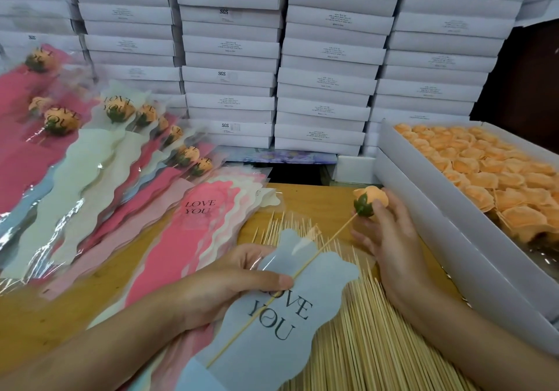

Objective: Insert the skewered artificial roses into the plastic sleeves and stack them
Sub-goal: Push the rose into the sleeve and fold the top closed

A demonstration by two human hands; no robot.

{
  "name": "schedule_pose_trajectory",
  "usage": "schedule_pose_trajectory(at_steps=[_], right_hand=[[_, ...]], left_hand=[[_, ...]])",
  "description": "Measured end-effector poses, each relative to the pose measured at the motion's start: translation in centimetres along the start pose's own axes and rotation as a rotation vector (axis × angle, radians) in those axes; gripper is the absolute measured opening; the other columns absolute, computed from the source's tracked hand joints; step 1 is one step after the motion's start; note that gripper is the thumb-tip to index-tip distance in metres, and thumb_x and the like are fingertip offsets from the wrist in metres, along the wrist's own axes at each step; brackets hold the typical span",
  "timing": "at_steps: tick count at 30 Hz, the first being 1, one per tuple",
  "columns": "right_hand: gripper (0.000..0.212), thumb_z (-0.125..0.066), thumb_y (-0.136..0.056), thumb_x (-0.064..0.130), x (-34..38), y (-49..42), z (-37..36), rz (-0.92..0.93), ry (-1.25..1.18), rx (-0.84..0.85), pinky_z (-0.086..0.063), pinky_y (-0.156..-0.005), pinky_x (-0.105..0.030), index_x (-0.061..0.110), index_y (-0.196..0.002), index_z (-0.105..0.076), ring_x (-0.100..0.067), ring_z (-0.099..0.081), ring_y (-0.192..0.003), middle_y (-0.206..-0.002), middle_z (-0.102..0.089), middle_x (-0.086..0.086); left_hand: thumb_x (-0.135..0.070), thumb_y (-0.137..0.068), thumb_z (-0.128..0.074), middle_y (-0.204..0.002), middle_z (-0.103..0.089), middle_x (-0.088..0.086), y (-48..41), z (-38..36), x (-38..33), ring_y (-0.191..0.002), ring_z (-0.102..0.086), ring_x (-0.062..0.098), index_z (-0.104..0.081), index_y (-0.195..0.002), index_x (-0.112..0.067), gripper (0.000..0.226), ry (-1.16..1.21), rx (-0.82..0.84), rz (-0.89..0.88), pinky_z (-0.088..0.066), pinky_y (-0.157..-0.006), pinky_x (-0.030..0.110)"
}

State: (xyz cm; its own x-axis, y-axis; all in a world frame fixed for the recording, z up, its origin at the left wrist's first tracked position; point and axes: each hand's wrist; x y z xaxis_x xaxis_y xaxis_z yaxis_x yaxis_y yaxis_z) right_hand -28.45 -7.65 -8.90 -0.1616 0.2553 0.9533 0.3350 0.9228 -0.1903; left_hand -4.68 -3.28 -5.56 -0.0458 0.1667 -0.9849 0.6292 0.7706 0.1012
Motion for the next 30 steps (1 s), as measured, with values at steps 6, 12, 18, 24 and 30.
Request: schedule_pose_trajectory(at_steps=[6,12,18,24,30], right_hand=[[0.020,-0.050,-0.101,0.023,0.4,0.6,-0.4,0.056,0.063,0.016,-0.054,-0.069,-0.024,0.036,-0.112,-0.060,-0.014,-0.067,-0.102,-0.119,-0.065,0.003],[0.019,-0.049,-0.101,0.019,0.8,1.4,-0.8,0.123,0.126,0.113,-0.052,-0.063,-0.016,0.026,-0.111,-0.063,-0.006,-0.067,-0.089,-0.110,-0.069,0.002],[0.022,-0.044,-0.103,0.021,0.9,1.6,-1.0,0.080,0.098,0.162,-0.056,-0.082,-0.040,0.022,-0.106,-0.065,-0.023,-0.069,-0.099,-0.107,-0.071,-0.003],[0.027,-0.039,-0.105,0.024,1.0,1.4,-0.9,0.025,0.022,0.207,-0.056,-0.068,-0.024,0.019,-0.106,-0.065,-0.018,-0.072,-0.094,-0.100,-0.075,0.004],[0.020,-0.046,-0.101,0.018,0.9,1.5,-1.1,0.056,0.048,0.212,-0.057,-0.073,-0.030,0.020,-0.105,-0.066,-0.026,-0.069,-0.097,-0.106,-0.073,-0.005]], left_hand=[[-0.004,-0.080,-0.064,-0.094,-0.071,0.021,-0.1,-0.1,0.0,-0.079,-0.070,0.027,-0.072,-0.093,-0.002,0.015,-0.015,-0.023,-0.010,-0.058,-0.076,0.034],[-0.005,-0.080,-0.066,-0.095,-0.072,0.021,-0.2,0.0,0.1,-0.080,-0.071,0.027,-0.074,-0.094,-0.005,0.017,0.008,-0.035,-0.004,-0.058,-0.076,0.034],[-0.005,-0.081,-0.066,-0.099,-0.073,0.020,-0.3,0.1,0.2,-0.080,-0.072,0.025,-0.075,-0.096,-0.007,0.018,0.031,-0.046,0.001,-0.059,-0.072,0.032],[-0.006,-0.084,-0.066,-0.104,-0.073,0.017,-0.4,0.2,0.5,-0.086,-0.073,0.026,-0.074,-0.103,-0.011,0.021,0.032,-0.028,-0.042,-0.057,-0.074,0.032],[-0.007,-0.083,-0.070,-0.113,-0.070,0.018,-0.6,0.4,0.8,-0.098,-0.070,0.032,-0.068,-0.112,-0.007,0.029,-0.034,-0.075,-0.095,-0.057,-0.086,0.039]])
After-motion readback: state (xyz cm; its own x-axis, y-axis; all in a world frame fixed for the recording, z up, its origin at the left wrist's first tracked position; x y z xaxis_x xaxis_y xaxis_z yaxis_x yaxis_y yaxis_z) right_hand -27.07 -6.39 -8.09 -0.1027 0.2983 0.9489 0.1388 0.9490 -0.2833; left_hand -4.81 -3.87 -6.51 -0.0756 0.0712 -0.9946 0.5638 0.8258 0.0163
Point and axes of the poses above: each hand's wrist, its own y-axis away from the middle knuckle, its own z-axis out of the back of the hand, x = y × z
